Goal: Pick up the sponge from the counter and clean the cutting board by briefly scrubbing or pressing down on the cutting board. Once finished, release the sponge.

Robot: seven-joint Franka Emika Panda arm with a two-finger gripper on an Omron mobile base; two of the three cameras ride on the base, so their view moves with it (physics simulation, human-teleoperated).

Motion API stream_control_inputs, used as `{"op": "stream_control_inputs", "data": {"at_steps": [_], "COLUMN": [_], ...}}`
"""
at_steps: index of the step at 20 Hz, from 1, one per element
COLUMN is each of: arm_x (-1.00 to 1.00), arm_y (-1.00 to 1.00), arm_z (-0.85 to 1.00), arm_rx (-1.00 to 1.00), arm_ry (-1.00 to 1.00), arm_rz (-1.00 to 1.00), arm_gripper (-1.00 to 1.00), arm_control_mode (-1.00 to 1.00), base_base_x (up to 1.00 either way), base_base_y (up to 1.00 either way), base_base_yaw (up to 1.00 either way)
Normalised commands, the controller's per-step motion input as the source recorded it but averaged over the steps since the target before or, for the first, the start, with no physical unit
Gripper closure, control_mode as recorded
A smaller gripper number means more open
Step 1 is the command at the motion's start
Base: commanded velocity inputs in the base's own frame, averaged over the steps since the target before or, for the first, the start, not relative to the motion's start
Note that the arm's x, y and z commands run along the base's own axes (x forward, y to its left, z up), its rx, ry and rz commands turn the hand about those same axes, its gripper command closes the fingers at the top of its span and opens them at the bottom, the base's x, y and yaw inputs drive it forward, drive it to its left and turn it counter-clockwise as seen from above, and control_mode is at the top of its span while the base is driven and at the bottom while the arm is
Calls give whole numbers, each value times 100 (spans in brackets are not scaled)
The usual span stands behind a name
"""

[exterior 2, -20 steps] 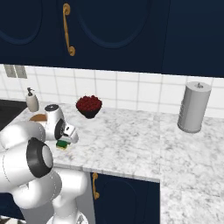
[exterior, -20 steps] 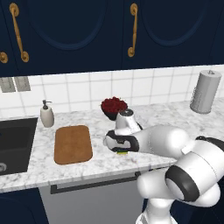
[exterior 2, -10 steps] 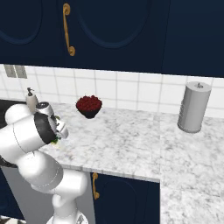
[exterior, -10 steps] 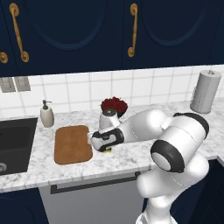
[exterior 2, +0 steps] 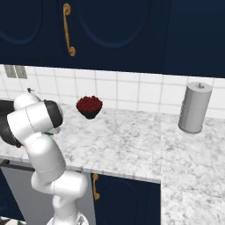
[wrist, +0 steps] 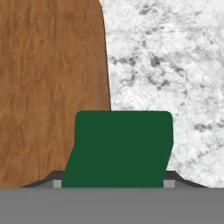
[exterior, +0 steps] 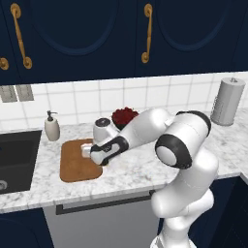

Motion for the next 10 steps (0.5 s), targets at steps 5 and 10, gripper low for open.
{"op": "stream_control_inputs", "data": {"at_steps": [5,10], "arm_x": [23,22], "arm_y": [54,53], "arm_z": [-3,-21], "arm_rx": [-5,-9], "arm_ry": [0,0], "arm_rz": [0,0], "arm_gripper": [100,100], "arm_control_mode": [-100,-100], "base_base_x": [0,0], "base_base_y": [0,0], "base_base_yaw": [0,0]}}
